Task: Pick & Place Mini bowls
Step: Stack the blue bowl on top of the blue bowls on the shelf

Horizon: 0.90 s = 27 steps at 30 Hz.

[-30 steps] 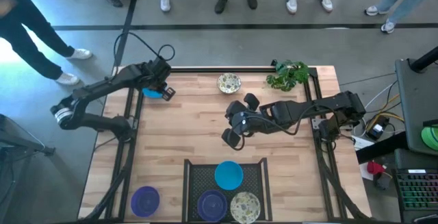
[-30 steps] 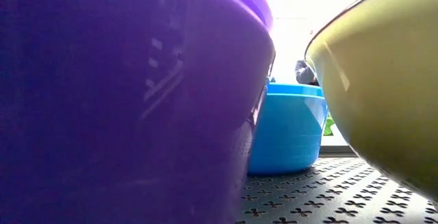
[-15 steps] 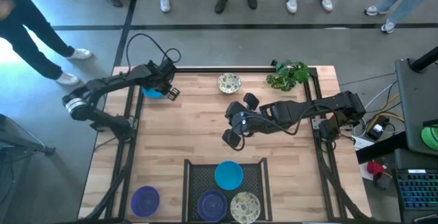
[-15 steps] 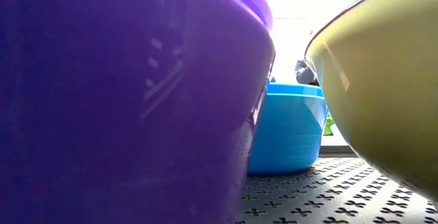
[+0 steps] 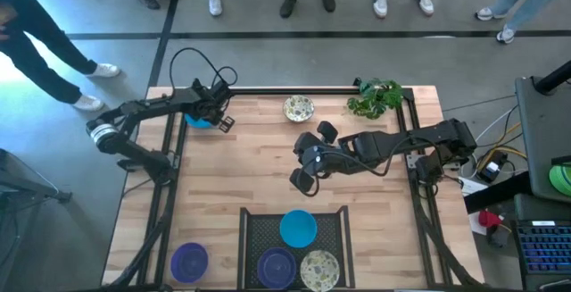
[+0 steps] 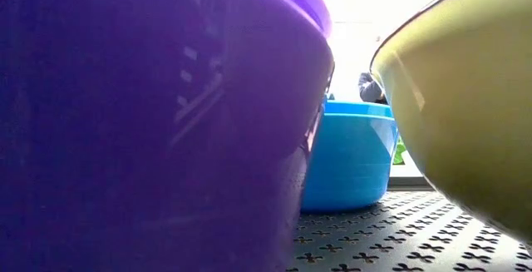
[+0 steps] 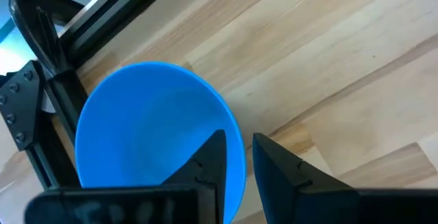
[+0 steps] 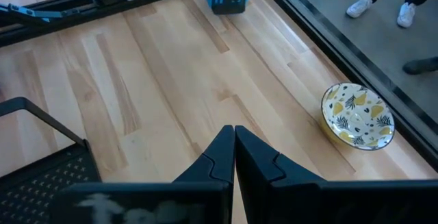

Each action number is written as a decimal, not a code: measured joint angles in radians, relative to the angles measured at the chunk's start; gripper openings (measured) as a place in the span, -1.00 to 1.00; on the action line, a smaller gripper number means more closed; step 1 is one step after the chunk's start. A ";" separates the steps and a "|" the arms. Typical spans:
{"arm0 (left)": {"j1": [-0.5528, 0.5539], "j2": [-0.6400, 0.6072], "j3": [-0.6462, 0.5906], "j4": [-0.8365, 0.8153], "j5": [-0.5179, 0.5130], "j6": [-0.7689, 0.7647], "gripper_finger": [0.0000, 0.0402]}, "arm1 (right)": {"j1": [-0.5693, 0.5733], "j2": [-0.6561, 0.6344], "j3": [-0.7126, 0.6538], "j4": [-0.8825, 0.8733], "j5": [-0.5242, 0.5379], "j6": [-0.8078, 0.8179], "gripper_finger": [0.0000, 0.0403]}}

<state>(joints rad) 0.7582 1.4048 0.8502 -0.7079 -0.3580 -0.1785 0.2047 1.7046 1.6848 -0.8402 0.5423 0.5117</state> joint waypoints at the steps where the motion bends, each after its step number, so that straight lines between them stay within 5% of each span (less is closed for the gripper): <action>1: 0.000 0.003 -0.003 0.002 0.000 0.000 -0.67 | 0.000 0.000 0.000 0.000 0.000 0.000 -0.96; 20: 0.000 0.021 -0.073 0.101 0.001 0.047 -0.67 | 0.000 0.001 0.000 0.003 0.001 -0.018 -0.96; 27: 0.000 0.021 -0.079 0.098 0.001 0.077 -0.96 | 0.000 0.001 0.000 0.006 0.001 -0.017 -0.96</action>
<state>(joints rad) 0.7582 1.4254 0.7711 -0.6094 -0.3572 -0.1019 0.2047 1.7054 1.6848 -0.8342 0.5430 0.4952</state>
